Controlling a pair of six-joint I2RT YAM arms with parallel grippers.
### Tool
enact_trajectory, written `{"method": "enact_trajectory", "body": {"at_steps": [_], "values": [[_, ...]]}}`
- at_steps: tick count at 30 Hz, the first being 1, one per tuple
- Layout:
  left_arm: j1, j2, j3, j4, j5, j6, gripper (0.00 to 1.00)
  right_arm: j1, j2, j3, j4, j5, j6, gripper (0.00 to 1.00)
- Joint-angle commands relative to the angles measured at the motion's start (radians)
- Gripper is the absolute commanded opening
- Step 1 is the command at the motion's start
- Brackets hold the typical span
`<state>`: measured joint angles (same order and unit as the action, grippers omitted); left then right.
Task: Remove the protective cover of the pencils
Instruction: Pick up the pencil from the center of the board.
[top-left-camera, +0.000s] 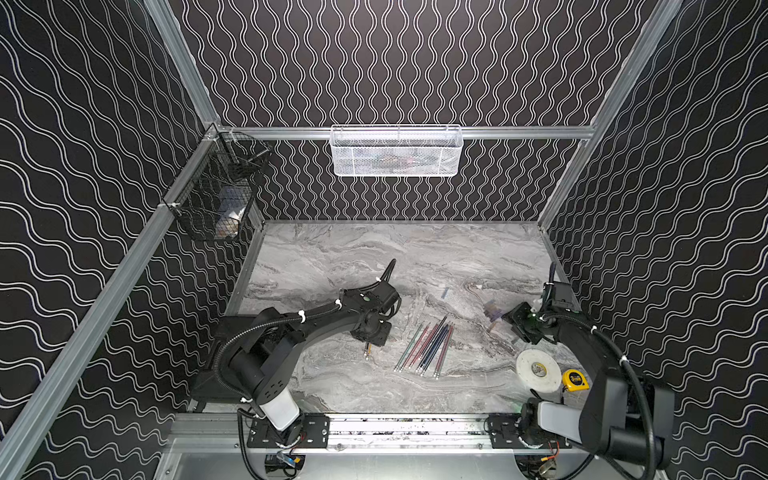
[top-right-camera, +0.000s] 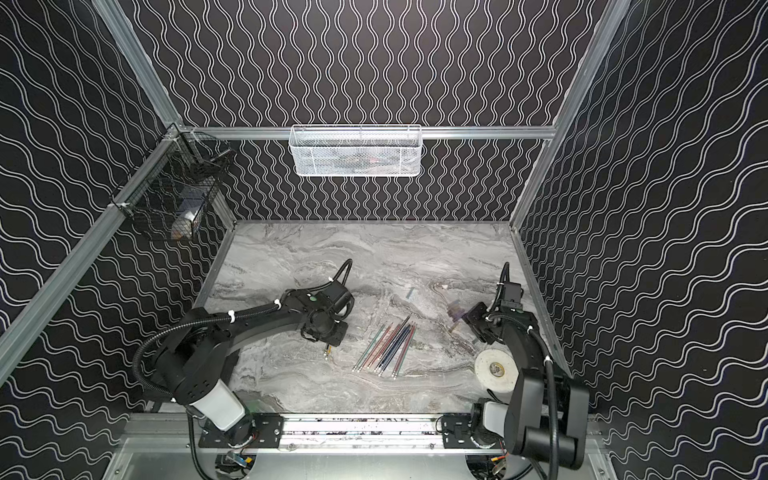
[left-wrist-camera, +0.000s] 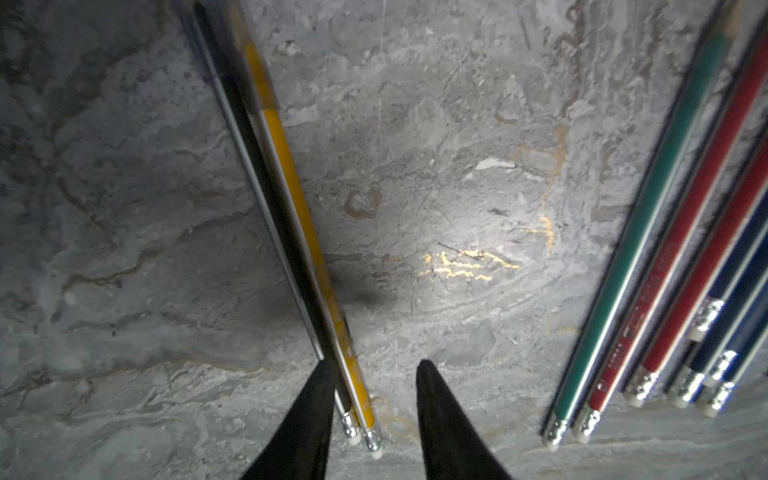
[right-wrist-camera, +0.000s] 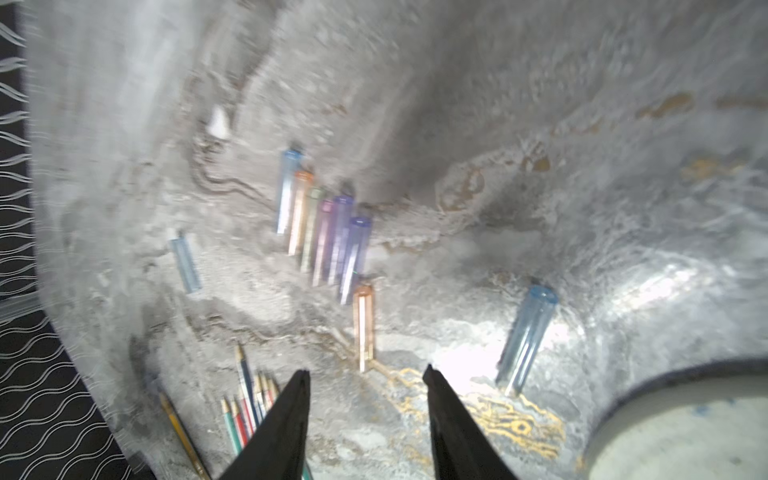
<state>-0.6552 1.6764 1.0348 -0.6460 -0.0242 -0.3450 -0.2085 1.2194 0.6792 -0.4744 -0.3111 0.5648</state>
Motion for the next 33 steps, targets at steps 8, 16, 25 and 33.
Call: {"method": "enact_trajectory", "body": {"at_steps": [8,16,25,33], "values": [[0.002,0.049,0.000,0.023,0.010,-0.006,0.37,0.000,-0.099,0.026,-0.079,0.007,-0.033,0.47],[0.001,0.065,0.001,0.038,0.032,-0.011,0.37,0.001,-0.111,0.014,-0.069,-0.009,-0.026,0.47],[0.002,0.073,0.000,0.042,0.039,-0.011,0.36,0.001,-0.109,0.017,-0.063,-0.016,-0.028,0.47],[0.001,0.081,0.007,0.054,0.096,-0.007,0.00,0.001,-0.115,0.008,-0.064,-0.029,-0.029,0.47]]}}
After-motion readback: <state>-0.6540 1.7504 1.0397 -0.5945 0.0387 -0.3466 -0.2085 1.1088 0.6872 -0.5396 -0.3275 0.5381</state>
